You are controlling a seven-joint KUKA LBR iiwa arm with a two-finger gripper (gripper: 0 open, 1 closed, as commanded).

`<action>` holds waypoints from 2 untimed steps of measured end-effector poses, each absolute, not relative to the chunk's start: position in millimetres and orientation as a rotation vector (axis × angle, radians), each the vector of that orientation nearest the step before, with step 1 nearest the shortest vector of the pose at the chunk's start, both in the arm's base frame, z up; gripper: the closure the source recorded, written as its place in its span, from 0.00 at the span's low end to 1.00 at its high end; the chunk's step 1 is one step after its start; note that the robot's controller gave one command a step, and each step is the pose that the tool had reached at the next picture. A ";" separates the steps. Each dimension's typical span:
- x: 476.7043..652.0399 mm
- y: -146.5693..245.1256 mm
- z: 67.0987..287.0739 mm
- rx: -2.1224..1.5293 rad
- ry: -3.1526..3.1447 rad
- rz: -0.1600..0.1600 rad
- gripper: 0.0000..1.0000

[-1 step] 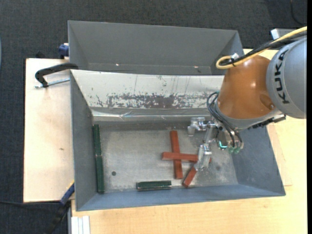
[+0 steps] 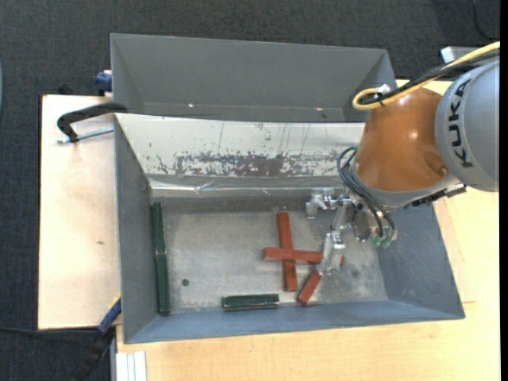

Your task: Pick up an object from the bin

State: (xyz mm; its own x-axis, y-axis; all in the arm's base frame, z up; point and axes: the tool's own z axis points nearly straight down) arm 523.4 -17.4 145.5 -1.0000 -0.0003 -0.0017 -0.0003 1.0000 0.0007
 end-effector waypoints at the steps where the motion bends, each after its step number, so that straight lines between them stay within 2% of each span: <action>1: 509.5 -3.3 96.3 -0.293 3.119 0.000 0.00; 2: 502.5 0.4 108.2 -0.372 3.118 0.002 0.00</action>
Offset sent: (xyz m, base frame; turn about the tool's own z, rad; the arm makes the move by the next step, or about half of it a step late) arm -0.0226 0.0182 -0.0007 -0.2204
